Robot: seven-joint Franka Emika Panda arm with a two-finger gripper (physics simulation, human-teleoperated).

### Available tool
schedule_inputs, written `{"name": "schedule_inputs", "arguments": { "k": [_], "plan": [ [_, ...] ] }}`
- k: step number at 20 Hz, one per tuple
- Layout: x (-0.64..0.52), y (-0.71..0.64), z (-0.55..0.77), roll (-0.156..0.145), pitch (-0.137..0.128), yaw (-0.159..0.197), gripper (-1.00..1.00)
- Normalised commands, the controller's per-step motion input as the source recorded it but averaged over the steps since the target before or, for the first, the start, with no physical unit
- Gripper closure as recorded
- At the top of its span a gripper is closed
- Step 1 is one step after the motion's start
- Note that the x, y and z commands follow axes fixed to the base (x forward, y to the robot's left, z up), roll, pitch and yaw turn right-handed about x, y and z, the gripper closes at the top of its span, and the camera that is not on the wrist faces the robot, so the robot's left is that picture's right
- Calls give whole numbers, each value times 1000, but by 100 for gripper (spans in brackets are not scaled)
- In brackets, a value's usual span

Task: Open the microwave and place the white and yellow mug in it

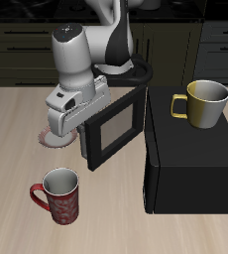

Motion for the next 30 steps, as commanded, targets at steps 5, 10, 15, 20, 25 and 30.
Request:
{"name": "schedule_inputs", "arguments": {
  "k": [5, 10, 15, 20, 25, 30],
  "plan": [
    [-40, -140, -28, -24, -1, -53, 100],
    [-19, -85, -118, -12, -16, 16, 100],
    [-148, -82, -20, -9, -19, -62, 100],
    [-177, -93, 105, -19, -27, -77, 100],
    [-187, -214, -7, -17, 12, -101, 100],
    [-154, -39, -176, -6, 3, -41, 100]
  ]
}}
